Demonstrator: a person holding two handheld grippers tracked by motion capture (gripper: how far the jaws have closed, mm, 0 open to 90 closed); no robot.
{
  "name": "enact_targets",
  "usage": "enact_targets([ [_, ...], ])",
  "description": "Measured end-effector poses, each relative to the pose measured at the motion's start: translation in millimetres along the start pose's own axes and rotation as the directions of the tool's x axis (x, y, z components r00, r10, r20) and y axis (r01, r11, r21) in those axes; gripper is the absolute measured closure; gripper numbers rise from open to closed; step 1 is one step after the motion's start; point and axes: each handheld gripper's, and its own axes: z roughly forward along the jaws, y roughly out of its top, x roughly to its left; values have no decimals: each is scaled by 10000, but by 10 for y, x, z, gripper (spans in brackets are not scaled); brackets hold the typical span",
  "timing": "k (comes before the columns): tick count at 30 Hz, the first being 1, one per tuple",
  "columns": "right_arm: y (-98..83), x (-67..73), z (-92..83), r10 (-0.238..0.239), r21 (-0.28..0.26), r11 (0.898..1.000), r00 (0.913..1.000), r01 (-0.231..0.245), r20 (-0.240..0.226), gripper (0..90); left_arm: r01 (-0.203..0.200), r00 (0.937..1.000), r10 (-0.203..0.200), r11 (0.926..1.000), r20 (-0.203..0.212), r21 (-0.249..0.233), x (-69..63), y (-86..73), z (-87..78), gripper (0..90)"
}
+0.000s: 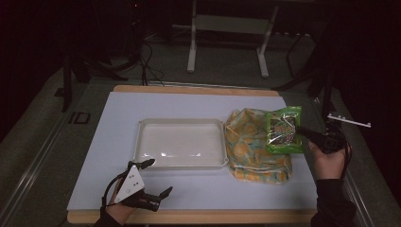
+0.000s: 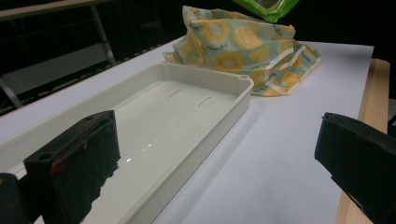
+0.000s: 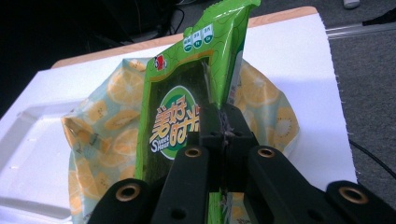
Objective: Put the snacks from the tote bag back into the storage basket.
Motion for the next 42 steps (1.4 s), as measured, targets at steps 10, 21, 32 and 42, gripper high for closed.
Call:
enact_targets([
  [10, 38, 22, -103, 90, -263, 9996, 9999, -91, -51, 891, 1, 10000, -1, 10000, -10, -3, 0, 0, 1, 6],
  [21, 111, 98, -191, 44, -472, 9989, 9999, -51, -147, 891, -5, 10000, 5, 10000, -12, 8, -2, 0, 1, 6],
  [32, 193, 212, -237, -37, -626, 9980, 9994, 16, -339, 890, -12, 10000, 12, 10000, -5, -13, -4, 1, 0, 6],
  [42, 252, 366, -218, -180, -668, 9977, 9981, 142, -581, 891, -44, 10000, 44, 10000, 3, -1, -9, 2, 0, 6],
])
